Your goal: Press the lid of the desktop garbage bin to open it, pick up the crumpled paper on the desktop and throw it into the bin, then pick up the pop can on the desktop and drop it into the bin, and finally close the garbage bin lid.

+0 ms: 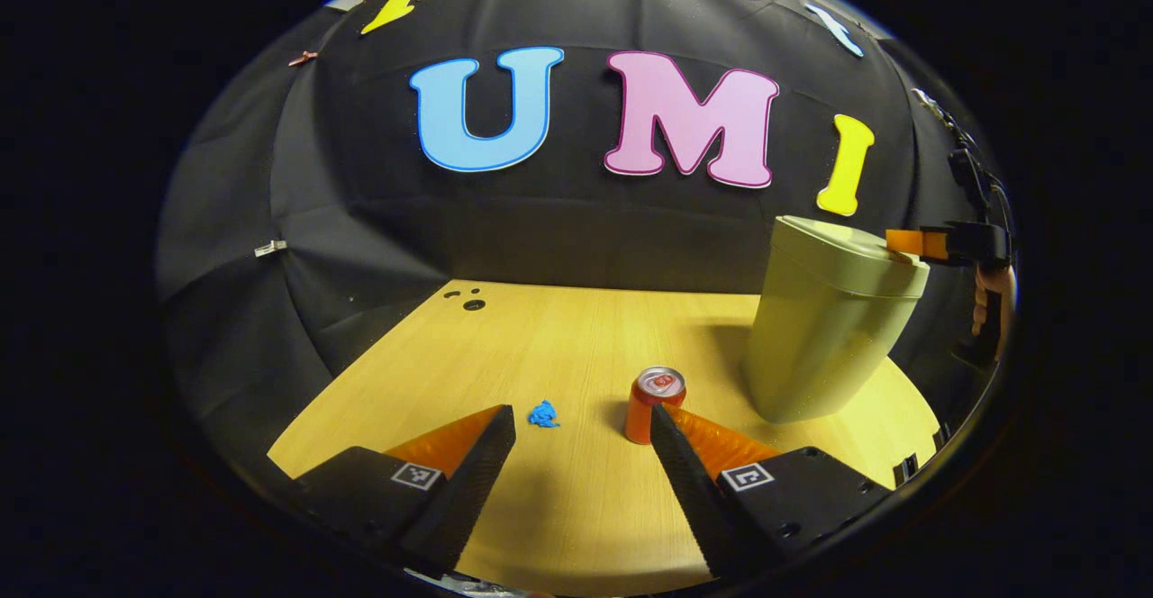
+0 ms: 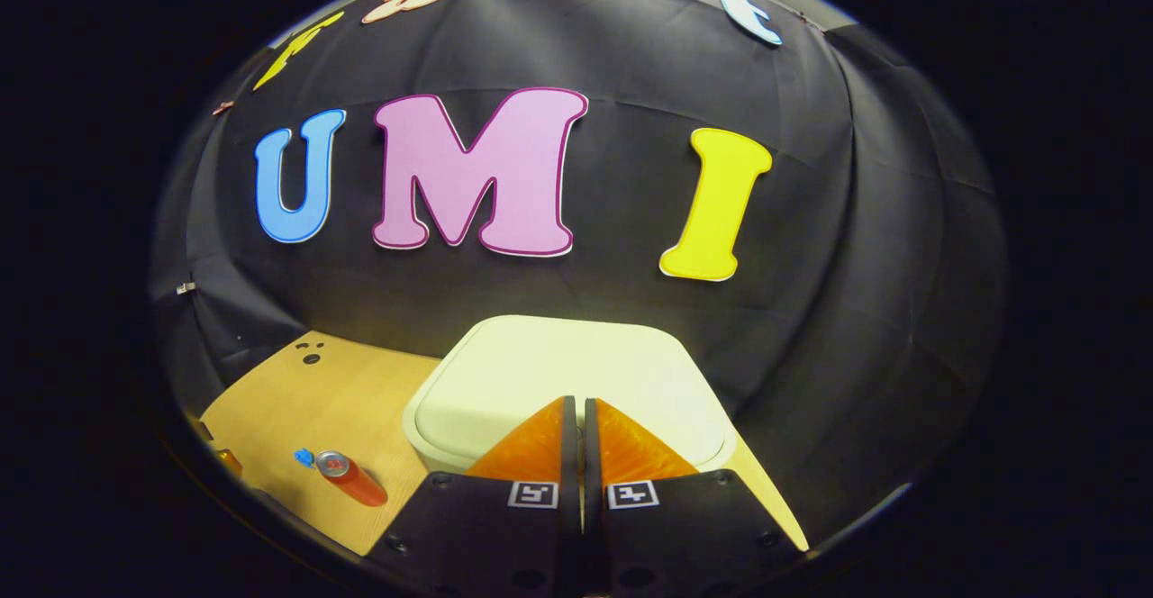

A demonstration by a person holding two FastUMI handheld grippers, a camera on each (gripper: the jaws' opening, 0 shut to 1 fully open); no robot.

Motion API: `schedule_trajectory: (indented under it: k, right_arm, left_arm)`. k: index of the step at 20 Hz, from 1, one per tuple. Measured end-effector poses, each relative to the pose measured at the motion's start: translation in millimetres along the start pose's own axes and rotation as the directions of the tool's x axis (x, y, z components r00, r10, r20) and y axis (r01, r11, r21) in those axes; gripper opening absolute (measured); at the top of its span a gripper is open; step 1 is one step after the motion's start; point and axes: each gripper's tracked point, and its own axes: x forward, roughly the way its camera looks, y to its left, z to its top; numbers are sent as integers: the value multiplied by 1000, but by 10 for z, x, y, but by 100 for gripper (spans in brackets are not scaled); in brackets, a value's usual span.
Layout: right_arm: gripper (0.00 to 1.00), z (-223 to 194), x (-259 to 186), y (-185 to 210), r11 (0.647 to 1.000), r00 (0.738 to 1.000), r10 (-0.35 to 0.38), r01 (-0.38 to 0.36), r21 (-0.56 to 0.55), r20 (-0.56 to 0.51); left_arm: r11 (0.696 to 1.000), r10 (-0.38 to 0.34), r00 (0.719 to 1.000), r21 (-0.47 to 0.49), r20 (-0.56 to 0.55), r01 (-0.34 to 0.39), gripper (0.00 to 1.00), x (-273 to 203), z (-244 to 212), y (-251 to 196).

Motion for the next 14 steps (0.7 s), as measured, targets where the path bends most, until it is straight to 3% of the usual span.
schedule_trajectory:
  k: [11, 14]
  right_arm:
    - [5, 97, -55, 7, 1000, 999, -8, 8, -2, 47]
    - [5, 333, -158, -3, 1000, 994, -26, 26, 6, 104]
  left_arm:
    - [1000, 22, 1000, -11, 14, -22, 97, -126, 20, 106]
    - [1000, 27, 999, 9, 40, -27, 96, -253, 67, 192]
